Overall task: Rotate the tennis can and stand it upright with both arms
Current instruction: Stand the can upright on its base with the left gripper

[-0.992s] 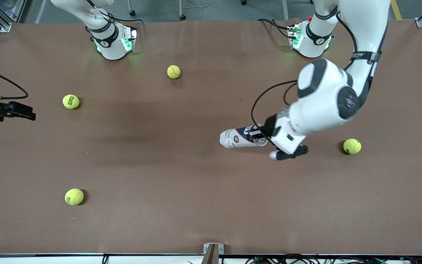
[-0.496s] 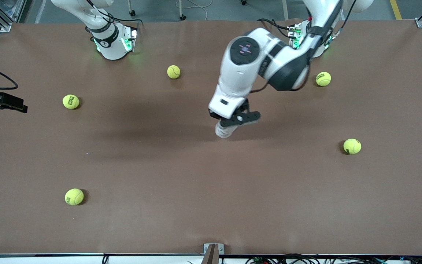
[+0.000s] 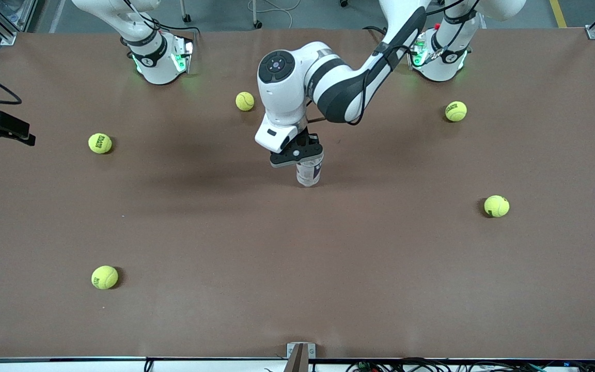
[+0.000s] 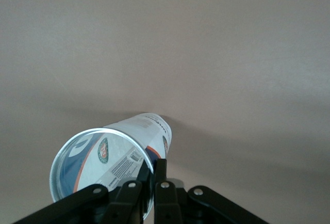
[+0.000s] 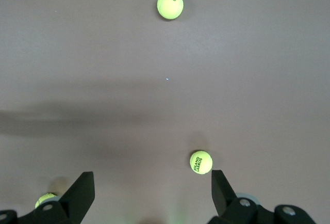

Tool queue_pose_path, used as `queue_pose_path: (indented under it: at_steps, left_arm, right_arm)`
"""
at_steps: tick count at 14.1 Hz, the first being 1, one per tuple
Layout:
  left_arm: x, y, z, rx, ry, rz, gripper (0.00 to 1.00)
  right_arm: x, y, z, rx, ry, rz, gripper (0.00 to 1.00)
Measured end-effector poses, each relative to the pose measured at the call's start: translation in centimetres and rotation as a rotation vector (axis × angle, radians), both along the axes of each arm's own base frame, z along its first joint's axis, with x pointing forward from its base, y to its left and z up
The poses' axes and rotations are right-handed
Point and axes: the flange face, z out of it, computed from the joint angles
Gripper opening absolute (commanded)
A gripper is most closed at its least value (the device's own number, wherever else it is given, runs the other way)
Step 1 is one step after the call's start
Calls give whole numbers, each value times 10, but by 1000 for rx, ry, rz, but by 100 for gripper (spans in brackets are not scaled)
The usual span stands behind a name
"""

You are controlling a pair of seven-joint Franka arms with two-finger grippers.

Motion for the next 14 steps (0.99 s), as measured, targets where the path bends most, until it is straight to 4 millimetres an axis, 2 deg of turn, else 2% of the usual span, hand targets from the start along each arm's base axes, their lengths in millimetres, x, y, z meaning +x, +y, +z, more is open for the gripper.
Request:
queue_pose_path:
  at_steps: [1,2,3,4,5,6,7,10,12,14]
  left_arm:
    - [1,0,-2,2,2,1,2]
    - [2,0,-1,2,1,2,11]
    - [3,0,-2,3,2,3,34]
    - [3,0,-2,3,1,0,66]
    - [4,1,-2,4,1,-5,86]
    - [6,2,-2,5,1,-11,92]
    - [7,3,-1,4,-1,-12,94]
    - [9,0,9,-11,-13,-14,95]
    - [11,-1,26,-32,-32,-12,100]
    - [12,3,54,-47,-53,-6,100]
  right_arm:
    - [-9,0,3,2,-7,0,100]
    - [-17,0,7,4,-14,0,100]
    - [-24,0,10,6,-19,1,100]
    - [-29,0,13,7,-25,2,100]
    - [-33,0,14,8,-29,2,100]
    - [-36,1,16,7,-34,3,100]
    - [-37,0,17,4,-39,3,100]
    - [-38,4,18,-5,-45,13,100]
    - [-38,5,18,-6,-45,29,100]
    - [-38,4,17,-6,-44,34,100]
